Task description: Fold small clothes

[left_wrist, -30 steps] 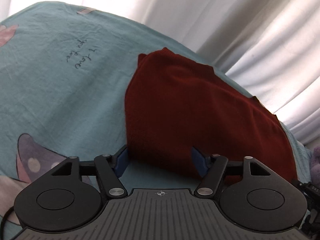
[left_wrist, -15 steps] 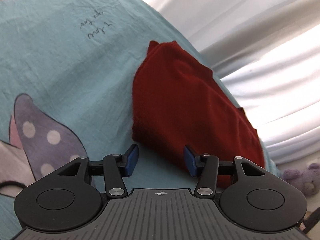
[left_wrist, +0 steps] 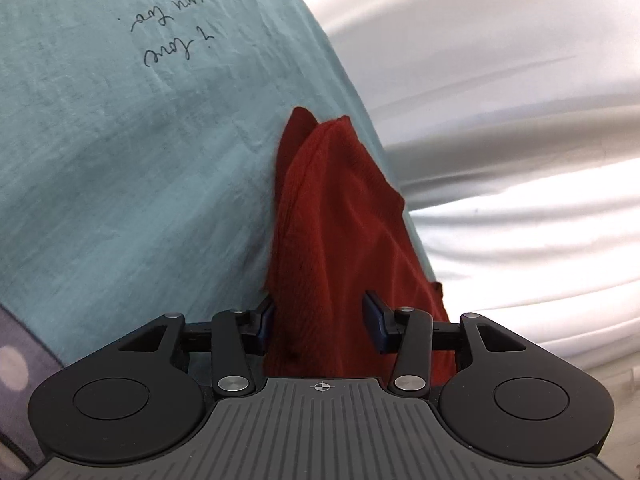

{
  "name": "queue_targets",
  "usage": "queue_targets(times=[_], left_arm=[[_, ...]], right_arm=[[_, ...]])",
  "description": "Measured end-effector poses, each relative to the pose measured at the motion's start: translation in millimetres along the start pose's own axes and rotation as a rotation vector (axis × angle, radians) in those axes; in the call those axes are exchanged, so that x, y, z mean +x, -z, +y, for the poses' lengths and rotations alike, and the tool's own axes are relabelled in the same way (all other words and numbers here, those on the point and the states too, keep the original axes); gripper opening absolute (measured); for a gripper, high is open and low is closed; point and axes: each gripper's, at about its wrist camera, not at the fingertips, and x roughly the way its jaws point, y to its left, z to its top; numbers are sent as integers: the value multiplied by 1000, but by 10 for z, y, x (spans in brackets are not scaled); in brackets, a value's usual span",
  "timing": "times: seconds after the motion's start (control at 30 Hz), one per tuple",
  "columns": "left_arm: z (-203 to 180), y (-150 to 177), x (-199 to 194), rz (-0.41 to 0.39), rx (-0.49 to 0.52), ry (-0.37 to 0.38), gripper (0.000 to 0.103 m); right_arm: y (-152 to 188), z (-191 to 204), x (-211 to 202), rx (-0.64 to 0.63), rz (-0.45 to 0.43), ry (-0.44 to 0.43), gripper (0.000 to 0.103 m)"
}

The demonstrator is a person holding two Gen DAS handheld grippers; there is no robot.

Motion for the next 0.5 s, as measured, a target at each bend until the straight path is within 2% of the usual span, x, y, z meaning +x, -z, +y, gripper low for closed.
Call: queue_targets(times=[0.13, 0.27, 0.5], left_arm=[[-1, -162, 97, -21, -9, -3, 39], [3, -266, 172, -7, -5, 7, 20], [-149, -314, 177, -5, 89, -34, 18]], right_arm=[[11, 186, 171, -34, 8, 14, 11], [71, 310, 227, -120, -14, 55, 11], [52, 389, 246, -142, -49, 131, 10]])
